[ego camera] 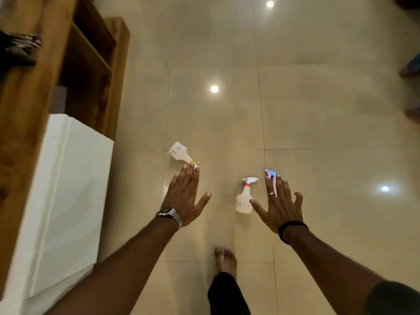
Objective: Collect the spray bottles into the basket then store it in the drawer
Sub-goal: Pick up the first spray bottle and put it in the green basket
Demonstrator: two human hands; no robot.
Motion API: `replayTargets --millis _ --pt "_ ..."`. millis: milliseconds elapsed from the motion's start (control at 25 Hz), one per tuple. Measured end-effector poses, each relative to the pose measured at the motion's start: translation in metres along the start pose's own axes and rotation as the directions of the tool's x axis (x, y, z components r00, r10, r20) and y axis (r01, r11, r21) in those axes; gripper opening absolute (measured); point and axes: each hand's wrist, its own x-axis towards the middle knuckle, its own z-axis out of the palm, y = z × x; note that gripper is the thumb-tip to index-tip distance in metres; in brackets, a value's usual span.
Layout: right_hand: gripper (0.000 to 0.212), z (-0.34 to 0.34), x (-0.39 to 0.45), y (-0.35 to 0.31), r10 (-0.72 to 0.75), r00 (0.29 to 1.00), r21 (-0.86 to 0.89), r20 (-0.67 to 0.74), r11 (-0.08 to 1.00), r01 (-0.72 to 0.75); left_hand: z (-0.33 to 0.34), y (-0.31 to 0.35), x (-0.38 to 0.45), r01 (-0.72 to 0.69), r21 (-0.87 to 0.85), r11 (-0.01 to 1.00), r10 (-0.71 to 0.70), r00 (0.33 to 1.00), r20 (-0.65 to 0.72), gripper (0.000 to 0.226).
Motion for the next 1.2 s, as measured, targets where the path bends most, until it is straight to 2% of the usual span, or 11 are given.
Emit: replayTargets --millis 200,400,600,680,760,840,1000,1080,1200 --pt "0.088 0.129 0.040 0.004 0.153 0.978 0.142 0.138 0.975 -0.173 0.147 0.022 0.056 -0.049 -0.060 0.997 0.059 0.982 0.179 0.076" --pt "0.086 0.218 0.077 0.010 0.218 0.956 0.233 0.194 0.937 -0.261 0.263 0.063 0.092 0.041 -0.198 0.979 0.031 0.936 0.351 0.074" --pt "0.080 0.287 0.139 0.016 0.287 0.923 0.263 0.256 0.898 -0.352 0.347 0.089 0.145 0.133 -0.253 0.958 -0.015 0.907 0.420 0.077" --pt "0.079 0.307 0.157 0.011 0.333 0.895 0.367 0.297 0.826 -0.429 0.370 0.091 0.162 0.276 -0.320 0.907 -0.084 0.860 0.504 0.078" --pt "0.077 0.321 0.169 0.003 0.358 0.858 0.535 0.369 0.672 -0.511 0.388 0.092 0.171 0.408 -0.401 0.820 -0.126 0.813 0.568 0.077" --pt "0.073 0.331 0.176 -0.006 0.339 0.841 0.665 0.421 0.515 -0.540 0.402 0.092 0.175 0.472 -0.463 0.750 -0.146 0.802 0.579 0.071" --pt "0.063 0.337 0.174 -0.026 0.333 0.835 0.784 0.439 0.312 -0.537 0.409 0.094 0.170 0.551 -0.579 0.601 -0.152 0.790 0.594 0.058" --pt "0.063 0.332 0.169 -0.034 0.334 0.813 0.784 0.476 0.259 -0.565 0.403 0.092 0.164 0.576 -0.572 0.584 -0.161 0.773 0.614 0.057" --pt "0.063 0.310 0.149 -0.048 0.334 0.801 0.767 0.496 0.263 -0.585 0.378 0.085 0.145 0.592 -0.535 0.603 -0.169 0.750 0.639 0.059"
